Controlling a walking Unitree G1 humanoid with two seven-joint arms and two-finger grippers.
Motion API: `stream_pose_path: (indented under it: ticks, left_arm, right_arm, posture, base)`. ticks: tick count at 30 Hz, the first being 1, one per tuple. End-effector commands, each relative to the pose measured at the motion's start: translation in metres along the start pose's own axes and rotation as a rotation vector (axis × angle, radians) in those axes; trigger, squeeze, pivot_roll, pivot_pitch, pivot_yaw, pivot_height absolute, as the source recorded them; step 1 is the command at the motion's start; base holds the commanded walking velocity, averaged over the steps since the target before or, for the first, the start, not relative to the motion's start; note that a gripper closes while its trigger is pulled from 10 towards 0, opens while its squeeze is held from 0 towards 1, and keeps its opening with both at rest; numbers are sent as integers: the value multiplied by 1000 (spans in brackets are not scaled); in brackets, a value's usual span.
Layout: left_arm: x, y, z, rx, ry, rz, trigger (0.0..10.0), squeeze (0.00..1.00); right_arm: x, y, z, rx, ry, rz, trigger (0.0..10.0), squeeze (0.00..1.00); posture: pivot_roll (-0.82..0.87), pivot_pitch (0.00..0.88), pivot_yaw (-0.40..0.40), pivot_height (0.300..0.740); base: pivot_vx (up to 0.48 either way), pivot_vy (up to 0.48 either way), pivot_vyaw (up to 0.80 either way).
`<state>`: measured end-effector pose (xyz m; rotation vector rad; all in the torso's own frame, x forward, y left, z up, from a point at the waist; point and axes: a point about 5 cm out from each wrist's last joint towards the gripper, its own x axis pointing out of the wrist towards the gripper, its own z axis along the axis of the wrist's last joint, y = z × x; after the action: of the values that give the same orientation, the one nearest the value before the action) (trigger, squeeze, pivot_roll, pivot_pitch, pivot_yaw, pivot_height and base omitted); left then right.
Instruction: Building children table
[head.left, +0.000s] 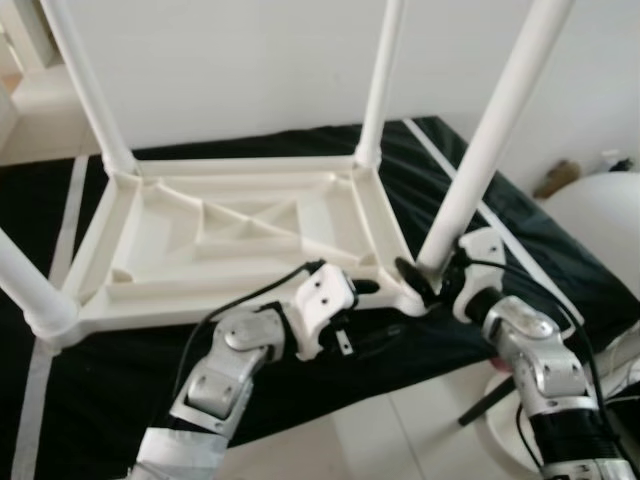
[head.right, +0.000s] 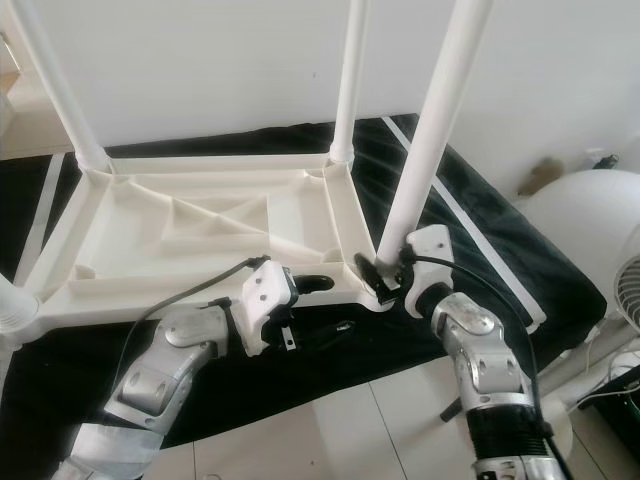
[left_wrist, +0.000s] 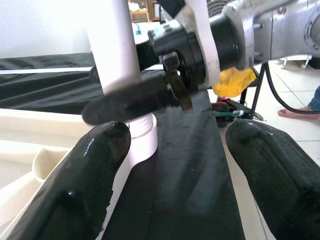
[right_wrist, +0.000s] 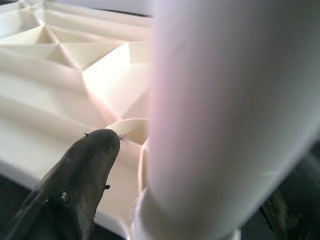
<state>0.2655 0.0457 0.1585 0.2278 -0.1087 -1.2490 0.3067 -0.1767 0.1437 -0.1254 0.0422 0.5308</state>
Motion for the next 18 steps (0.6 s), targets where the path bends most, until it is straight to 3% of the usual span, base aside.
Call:
stream_pose_path:
  ticks: [1, 18]
  left_arm:
    - [1, 3, 1, -2, 1, 53, 10000, 0]
    - [4, -6, -5, -13, 25, 0, 10000, 0]
  right_arm:
    - [2, 2, -3, -20, 17, 45, 10000, 0]
    - [11, -9, -9, -68, 26, 101, 10000, 0]
  posture:
    - [-67, 33, -23, 740]
    - [-69, 29, -20, 740]
  base:
    - [0, 0, 0]
    - [0, 0, 0]
